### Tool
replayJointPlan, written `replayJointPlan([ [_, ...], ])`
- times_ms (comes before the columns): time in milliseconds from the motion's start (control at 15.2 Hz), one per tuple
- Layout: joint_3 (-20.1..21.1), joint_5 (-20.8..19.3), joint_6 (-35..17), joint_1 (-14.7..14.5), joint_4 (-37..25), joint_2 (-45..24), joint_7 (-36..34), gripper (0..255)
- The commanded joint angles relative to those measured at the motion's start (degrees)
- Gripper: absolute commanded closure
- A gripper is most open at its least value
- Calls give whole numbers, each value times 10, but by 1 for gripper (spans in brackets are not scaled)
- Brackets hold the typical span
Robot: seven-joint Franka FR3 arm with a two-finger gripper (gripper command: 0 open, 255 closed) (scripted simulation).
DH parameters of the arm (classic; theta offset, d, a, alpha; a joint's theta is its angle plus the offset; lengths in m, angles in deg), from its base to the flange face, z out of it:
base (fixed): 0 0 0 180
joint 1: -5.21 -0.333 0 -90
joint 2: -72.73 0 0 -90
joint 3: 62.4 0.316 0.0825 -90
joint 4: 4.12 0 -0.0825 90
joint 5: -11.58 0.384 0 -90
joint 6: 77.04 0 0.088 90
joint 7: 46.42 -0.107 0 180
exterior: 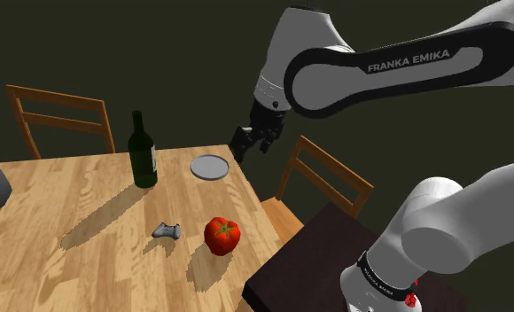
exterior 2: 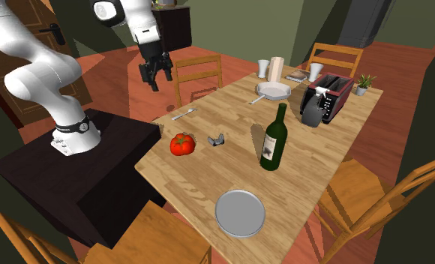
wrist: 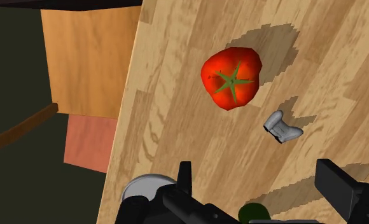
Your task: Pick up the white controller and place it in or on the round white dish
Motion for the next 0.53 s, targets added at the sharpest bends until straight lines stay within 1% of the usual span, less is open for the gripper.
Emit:
replayJointPlan([
  [0, 14, -3, -42, 0, 4, -37, -9, 0],
  [264, 48, -22, -118, 5, -1, -119, -38, 0],
  [462, 72, -53, -171, 12, -14, -186, -71, 0],
])
